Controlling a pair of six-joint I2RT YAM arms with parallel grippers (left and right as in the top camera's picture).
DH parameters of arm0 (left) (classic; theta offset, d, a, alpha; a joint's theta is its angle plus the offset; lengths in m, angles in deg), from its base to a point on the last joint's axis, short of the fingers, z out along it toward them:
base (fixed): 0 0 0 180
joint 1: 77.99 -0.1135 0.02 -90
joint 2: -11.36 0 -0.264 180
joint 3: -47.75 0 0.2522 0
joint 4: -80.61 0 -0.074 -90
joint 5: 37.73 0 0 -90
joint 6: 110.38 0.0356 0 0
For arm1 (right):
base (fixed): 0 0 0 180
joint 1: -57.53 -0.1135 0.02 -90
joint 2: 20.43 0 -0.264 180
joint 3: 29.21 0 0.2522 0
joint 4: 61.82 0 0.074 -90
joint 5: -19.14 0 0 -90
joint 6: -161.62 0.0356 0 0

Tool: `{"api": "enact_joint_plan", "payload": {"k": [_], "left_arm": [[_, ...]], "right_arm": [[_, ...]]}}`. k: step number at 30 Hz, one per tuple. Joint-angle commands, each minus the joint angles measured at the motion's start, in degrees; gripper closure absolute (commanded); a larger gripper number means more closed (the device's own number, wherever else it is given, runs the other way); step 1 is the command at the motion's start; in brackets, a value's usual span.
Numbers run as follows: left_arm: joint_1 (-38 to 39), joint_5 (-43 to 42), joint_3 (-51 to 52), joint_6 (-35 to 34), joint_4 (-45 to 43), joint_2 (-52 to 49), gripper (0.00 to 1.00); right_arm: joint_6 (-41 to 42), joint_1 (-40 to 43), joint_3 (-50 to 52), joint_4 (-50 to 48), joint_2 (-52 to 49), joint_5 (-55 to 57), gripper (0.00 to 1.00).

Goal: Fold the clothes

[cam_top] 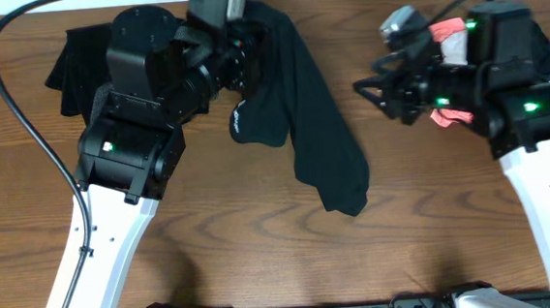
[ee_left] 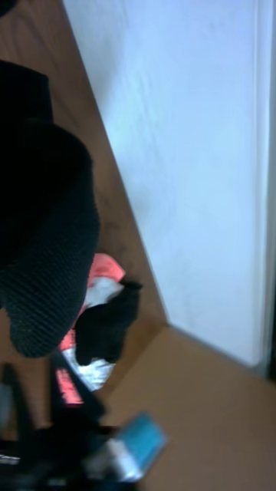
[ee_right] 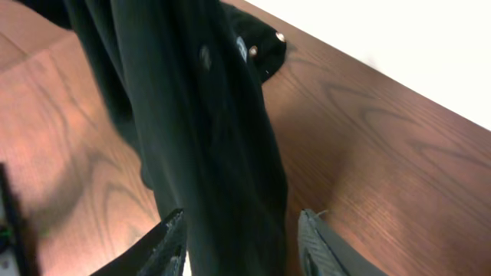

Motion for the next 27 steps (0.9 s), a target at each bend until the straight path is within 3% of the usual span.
{"api": "enact_joint_plan", "payload": {"k": [1, 14, 27], "left_arm": [[-0.09, 6.23, -0.72, -6.75, -1.60, 0.15, 0.94], [-0.09, 19.43, -0.72, -22.69, -3.08, 0.15, 0.94], [-0.09, 20.70, -0.72, -28.41, -3.06, 0.63, 0.94]], "right_arm": [[5.55, -5.70, -0.57, -1.44, 0.02, 11.41, 0.55], [30.75, -26.99, -0.48, -15.39, -2.78, 35.30, 0.62], [39.54, -34.58, -0.46, -30.99, -14.86, 40.28, 0.61]]}}
